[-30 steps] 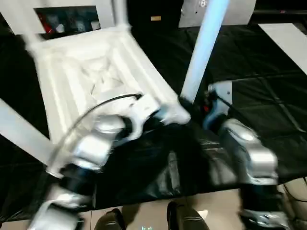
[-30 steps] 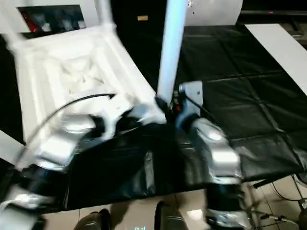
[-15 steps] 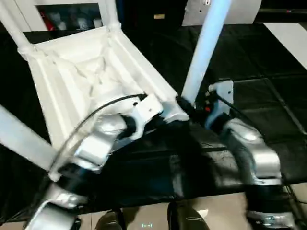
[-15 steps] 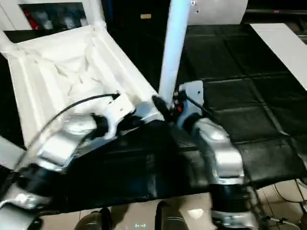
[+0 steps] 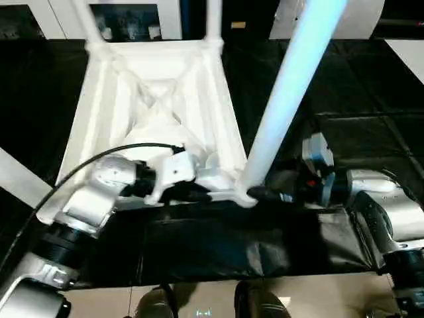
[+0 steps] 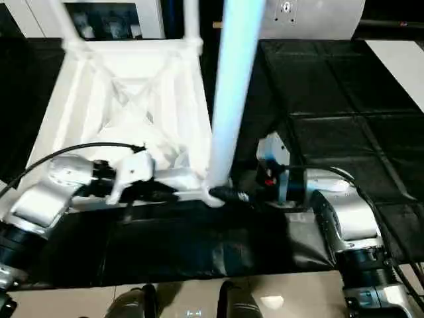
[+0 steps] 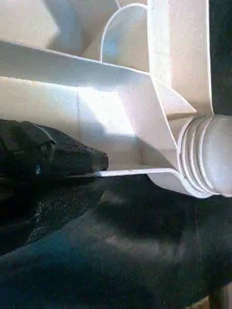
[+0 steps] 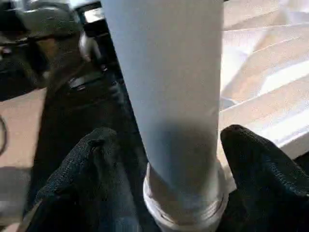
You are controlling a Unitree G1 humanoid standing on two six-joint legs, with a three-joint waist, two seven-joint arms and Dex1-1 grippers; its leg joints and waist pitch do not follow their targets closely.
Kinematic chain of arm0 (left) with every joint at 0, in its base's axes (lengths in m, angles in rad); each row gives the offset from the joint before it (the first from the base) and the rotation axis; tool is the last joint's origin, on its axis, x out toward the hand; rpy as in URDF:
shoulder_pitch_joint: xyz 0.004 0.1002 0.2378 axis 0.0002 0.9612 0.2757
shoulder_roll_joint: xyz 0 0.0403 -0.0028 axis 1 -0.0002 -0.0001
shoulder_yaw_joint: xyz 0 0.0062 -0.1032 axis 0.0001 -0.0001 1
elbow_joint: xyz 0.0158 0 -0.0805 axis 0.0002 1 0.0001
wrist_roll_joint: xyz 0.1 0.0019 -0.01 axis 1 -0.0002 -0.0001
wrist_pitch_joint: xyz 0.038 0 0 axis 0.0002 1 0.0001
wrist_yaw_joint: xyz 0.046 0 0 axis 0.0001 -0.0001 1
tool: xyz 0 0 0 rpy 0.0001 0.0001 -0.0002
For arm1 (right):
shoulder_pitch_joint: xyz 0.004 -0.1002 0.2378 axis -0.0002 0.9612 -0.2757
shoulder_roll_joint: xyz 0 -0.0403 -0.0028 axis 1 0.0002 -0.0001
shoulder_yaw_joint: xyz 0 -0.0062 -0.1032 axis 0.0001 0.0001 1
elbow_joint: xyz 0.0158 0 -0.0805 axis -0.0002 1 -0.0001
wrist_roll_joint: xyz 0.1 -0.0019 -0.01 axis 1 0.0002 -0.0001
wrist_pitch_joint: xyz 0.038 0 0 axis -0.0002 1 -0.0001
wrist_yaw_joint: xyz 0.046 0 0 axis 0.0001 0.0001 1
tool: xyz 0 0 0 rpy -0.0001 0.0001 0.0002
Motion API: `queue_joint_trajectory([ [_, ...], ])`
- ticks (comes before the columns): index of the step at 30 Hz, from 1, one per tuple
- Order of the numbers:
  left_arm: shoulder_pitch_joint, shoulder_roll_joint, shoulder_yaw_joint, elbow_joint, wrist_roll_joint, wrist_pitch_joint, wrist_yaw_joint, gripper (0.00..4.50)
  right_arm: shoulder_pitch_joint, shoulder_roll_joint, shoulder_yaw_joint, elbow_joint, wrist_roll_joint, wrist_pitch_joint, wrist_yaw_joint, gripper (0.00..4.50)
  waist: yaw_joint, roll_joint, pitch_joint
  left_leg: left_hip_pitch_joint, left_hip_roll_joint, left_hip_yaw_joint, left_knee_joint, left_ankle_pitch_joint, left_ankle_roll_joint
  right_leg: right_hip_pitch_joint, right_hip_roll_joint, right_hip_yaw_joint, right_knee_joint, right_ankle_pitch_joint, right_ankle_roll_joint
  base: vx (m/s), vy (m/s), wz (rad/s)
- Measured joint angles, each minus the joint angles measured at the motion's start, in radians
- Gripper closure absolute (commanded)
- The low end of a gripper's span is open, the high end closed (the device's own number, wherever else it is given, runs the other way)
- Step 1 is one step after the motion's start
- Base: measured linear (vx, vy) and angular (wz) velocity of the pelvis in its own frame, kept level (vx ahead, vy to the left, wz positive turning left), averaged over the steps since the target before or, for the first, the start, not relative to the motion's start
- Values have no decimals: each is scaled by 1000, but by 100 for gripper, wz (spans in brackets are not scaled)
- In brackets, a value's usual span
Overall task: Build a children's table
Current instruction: Rotate leg to tighten
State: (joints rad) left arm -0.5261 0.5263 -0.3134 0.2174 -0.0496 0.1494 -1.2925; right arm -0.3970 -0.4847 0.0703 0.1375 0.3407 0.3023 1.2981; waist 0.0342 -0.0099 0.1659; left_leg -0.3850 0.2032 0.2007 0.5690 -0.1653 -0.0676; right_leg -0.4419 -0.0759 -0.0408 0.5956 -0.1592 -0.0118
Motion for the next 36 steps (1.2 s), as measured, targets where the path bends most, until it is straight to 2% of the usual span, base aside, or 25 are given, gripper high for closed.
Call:
queue_joint_trajectory([
  [1,-5,10,-4,9,-4,-11,-26,450,-13,-3,9,21,6,0,31,113,0,0,0,0,0,0,0,0,0,0,0,0,0,0,0,0,0,0],
  [2,-9,16,-8,15,-9,-18,-44,450,-19,-9,15,32,9,0,51,140,1,0,0,0,0,0,0,0,0,0,0,0,0,0,0,0,0,0],
  [6,-23,22,-23,44,-14,-67,-88,450,-49,-10,37,73,11,-4,99,171,10,-1,0,-1,0,0,1,2,3,0,0,0,0,0,0,0,0,0],
  [14,-37,20,-31,69,-14,-97,-109,450,-69,-6,57,110,16,-13,147,232,14,-1,0,-1,0,0,1,3,5,0,0,0,1,0,0,0,0,0],
  [20,-37,20,-26,75,-15,-104,-118,450,-67,-8,59,105,17,-5,160,244,18,-1,0,-1,0,0,1,3,5,0,0,0,1,0,0,0,0,0],
  [23,-37,15,-17,70,-17,-63,-101,450,-47,2,47,84,27,15,122,245,18,-1,0,0,0,0,1,3,5,0,0,0,1,0,0,0,0,0],
  [26,-33,1,-3,37,-15,25,-42,450,-17,40,18,40,26,41,12,245,11,-1,0,0,0,0,2,1,0,0,0,0,1,1,-2,0,0,0],
  [29,-28,-34,25,2,14,132,71,450,19,127,-32,-25,-13,83,-202,246,-11,-2,0,1,0,0,2,1,-1,-1,0,1,0,2,-2,0,0,0],
  [32,-30,-122,49,-23,57,234,215,450,44,251,-92,-96,-71,140,-474,247,-41,-5,0,2,0,0,2,2,-2,-1,0,1,-1,-1,2,0,0,0],
  [34,-33,-187,60,-31,76,293,295,450,43,307,-113,-123,-104,168,-606,248,-48,-5,0,2,0,0,1,2,-2,-1,1,1,-1,-1,3,0,0,0],
  [36,-44,-259,70,-33,97,357,395,450,35,401,-139,-134,-157,174,-770,248,-50,-5,0,2,0,0,0,2,-2,-1,1,1,-1,-1,3,0,0,0],
])
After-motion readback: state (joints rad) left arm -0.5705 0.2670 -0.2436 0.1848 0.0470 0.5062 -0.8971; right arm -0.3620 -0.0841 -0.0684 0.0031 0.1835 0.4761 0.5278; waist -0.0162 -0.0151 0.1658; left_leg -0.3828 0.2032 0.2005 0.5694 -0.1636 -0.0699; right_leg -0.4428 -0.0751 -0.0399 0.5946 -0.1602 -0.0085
